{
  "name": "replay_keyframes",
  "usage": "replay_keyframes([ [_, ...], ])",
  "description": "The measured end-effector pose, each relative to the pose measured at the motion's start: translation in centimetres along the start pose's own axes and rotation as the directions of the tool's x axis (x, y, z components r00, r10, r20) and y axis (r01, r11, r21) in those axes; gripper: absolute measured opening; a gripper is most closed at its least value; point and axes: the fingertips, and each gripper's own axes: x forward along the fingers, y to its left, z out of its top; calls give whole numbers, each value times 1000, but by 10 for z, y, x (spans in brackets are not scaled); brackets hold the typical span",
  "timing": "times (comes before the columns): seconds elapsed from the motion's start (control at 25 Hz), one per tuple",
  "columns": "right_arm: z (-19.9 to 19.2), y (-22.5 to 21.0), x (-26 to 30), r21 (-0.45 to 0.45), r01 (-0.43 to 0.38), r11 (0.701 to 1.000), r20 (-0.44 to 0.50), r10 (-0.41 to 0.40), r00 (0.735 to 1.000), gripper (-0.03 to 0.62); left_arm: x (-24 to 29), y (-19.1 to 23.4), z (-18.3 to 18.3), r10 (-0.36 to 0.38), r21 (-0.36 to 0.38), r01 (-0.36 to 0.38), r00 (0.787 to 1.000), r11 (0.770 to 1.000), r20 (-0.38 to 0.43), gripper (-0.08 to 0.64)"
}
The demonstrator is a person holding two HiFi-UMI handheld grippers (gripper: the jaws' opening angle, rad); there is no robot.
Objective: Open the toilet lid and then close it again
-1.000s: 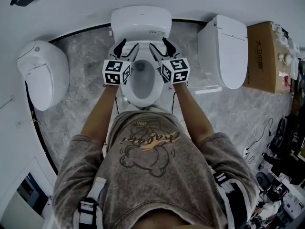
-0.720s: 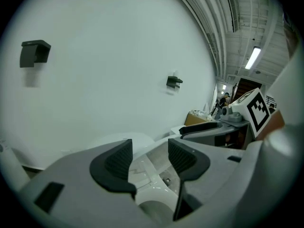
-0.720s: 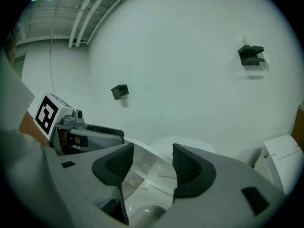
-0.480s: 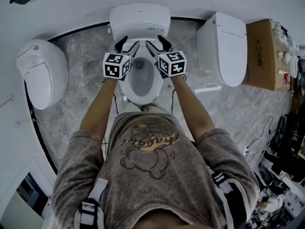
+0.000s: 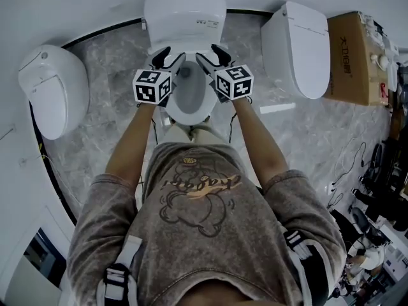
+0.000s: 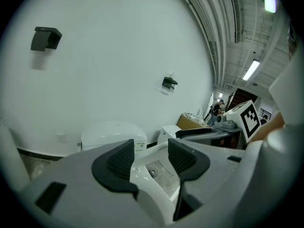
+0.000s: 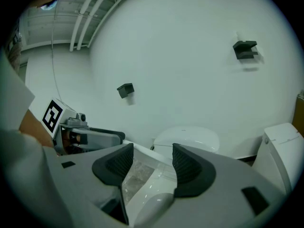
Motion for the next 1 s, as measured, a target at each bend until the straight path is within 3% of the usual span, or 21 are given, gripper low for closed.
replay_keyframes([
  [0.24, -39, 20, -28, 32, -42, 999, 7, 42, 999, 255, -23, -25, -42, 8, 16, -8, 1000, 1000, -22, 227],
  [0.48, -83, 38, -49, 2, -80, 997, -28, 80, 996, 255, -41, -47, -88, 48, 46, -46, 997, 998, -52, 230],
  [0.68, -132, 55, -61, -10, -123, 992, -107, 121, 987, 255, -56, -60, -138, 55, 80, -45, 990, 996, -132, 233],
  [1.0, -228, 76, -74, -64, -129, 990, -235, 111, 966, 261, -69, -78, -236, 52, 152, -16, 971, 988, -233, 235],
])
